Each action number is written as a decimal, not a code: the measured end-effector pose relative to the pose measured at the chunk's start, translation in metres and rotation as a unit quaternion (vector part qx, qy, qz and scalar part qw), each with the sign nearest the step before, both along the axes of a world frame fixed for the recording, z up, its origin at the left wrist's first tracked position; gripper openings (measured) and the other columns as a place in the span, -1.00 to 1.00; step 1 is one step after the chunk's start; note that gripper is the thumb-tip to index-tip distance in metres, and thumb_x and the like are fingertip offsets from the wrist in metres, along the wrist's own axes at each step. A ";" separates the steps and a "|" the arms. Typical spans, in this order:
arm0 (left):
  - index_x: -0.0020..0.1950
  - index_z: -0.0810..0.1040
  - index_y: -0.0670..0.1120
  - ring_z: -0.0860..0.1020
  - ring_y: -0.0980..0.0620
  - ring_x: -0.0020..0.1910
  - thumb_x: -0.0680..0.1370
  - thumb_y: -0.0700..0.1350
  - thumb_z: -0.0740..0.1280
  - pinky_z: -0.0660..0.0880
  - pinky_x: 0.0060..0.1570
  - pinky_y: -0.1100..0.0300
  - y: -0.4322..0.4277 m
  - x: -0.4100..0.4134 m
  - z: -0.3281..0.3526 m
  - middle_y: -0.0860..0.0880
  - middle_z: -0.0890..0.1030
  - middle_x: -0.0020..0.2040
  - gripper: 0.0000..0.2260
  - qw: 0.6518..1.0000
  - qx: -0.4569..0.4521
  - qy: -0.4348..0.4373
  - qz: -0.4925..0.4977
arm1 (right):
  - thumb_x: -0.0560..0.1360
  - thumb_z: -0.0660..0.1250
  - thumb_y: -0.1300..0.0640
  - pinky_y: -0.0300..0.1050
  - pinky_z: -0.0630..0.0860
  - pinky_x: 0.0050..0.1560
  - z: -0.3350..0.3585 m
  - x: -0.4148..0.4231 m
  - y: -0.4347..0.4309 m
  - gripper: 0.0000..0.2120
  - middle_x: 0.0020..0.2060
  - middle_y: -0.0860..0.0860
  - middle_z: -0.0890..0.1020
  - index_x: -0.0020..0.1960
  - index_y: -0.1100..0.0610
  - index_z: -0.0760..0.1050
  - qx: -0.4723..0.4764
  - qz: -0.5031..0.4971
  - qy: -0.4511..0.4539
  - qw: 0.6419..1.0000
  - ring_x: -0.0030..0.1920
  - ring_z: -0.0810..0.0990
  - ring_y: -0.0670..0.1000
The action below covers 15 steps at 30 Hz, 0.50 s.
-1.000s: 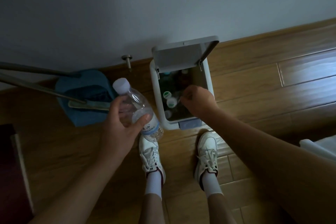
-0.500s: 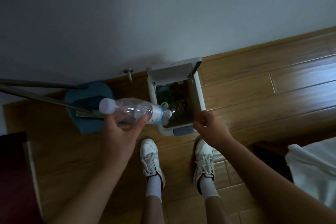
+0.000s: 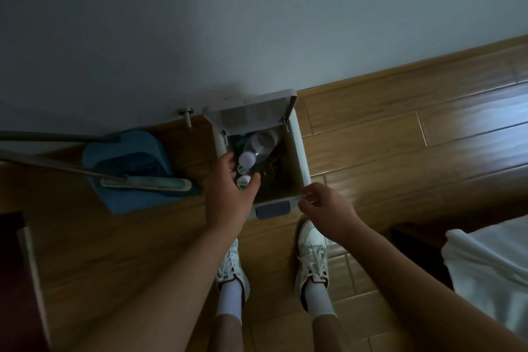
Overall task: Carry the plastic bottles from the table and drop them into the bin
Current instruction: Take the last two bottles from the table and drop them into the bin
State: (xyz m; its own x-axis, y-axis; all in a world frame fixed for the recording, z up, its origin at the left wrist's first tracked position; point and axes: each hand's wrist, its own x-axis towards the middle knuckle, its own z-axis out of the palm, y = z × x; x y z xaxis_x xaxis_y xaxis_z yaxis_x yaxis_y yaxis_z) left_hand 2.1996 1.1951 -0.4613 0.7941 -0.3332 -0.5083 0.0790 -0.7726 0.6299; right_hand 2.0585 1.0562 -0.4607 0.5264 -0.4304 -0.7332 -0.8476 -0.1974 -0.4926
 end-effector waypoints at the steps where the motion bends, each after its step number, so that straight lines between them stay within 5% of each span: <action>1: 0.41 0.39 0.04 0.53 0.16 0.08 0.52 0.08 0.42 0.45 -0.17 0.33 0.004 -0.003 -0.001 0.05 0.54 0.25 -0.50 1.000 0.010 0.005 -0.005 | 0.55 0.32 0.04 -0.11 0.58 0.02 -0.001 0.001 0.000 -0.70 0.05 -0.01 0.67 0.25 0.09 0.53 0.003 -0.001 0.000 1.000 0.03 0.64 -0.04; 7: 0.31 0.48 0.06 0.57 0.13 0.03 0.59 0.14 0.28 0.55 -0.07 0.17 0.042 -0.002 -0.002 0.09 0.59 0.14 -0.68 0.993 0.082 0.069 -0.039 | 0.52 0.33 0.03 -0.10 0.54 0.06 0.003 0.014 -0.004 -0.69 0.09 0.00 0.68 0.24 0.07 0.54 0.004 0.015 0.007 1.000 0.08 0.64 0.00; 11: 0.07 0.50 0.15 0.58 0.14 -0.06 0.62 0.09 0.26 0.49 -0.15 0.18 0.059 0.013 0.000 0.12 0.60 -0.03 -0.92 0.985 0.109 0.128 -0.051 | 0.54 0.32 0.07 -0.12 0.51 0.06 0.024 0.033 -0.013 -0.65 0.13 0.03 0.67 0.31 0.11 0.51 0.007 0.014 -0.018 1.000 0.13 0.63 0.03; 15: 0.04 0.49 0.12 0.58 0.08 -0.05 0.65 0.10 0.19 0.51 -0.06 0.08 0.071 0.024 0.007 0.07 0.60 -0.05 -0.88 0.982 0.123 0.131 -0.066 | 0.58 0.28 0.06 -0.10 0.60 0.06 0.069 0.060 -0.024 -0.69 0.09 -0.06 0.66 0.30 0.07 0.50 -0.006 0.038 -0.105 0.994 0.08 0.63 -0.07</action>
